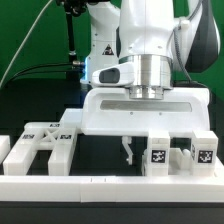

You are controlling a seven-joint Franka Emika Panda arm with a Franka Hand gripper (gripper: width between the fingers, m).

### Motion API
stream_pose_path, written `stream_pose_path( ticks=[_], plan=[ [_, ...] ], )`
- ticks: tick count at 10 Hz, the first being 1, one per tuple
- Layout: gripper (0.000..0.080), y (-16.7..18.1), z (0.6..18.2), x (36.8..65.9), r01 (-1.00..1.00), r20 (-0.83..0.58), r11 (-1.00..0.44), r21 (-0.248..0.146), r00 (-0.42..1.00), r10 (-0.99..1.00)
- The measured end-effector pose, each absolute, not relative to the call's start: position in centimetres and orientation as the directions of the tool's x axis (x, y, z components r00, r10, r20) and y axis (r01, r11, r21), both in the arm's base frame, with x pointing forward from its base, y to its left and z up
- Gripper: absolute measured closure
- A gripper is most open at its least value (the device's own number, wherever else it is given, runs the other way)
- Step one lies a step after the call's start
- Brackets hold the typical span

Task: Assemble chair

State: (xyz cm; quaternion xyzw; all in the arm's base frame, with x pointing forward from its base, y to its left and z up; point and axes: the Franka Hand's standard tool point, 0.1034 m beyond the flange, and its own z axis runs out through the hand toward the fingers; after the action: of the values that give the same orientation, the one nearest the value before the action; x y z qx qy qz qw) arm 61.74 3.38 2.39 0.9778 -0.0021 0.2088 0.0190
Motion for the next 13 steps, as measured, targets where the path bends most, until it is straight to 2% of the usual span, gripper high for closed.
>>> stream_pose_path(
  ticks=[1,2,10,11,12,13],
  plan=[
    [0.0716,3.4,2.4,61.7,-0.012,0.408,-0.999,0.036,0.913,0.004],
    [0.0770,3.4,2.4,61.7,-0.012,0.408,-0.999,0.036,0.913,0.004],
    [0.0770,3.3,2.4,61.7,-0.010,0.408,-0.999,0.038,0.913,0.006],
    [0.0770,1.8,2.5,61.1,0.010,0.398,-0.998,0.059,0.917,0.033],
    [0.0770,-0.1,3.0,59.6,-0.006,0.361,-0.999,0.053,0.932,0.014],
    [0.0770,-0.3,3.4,58.4,-0.012,0.293,-1.000,0.027,0.956,-0.003]
  ],
)
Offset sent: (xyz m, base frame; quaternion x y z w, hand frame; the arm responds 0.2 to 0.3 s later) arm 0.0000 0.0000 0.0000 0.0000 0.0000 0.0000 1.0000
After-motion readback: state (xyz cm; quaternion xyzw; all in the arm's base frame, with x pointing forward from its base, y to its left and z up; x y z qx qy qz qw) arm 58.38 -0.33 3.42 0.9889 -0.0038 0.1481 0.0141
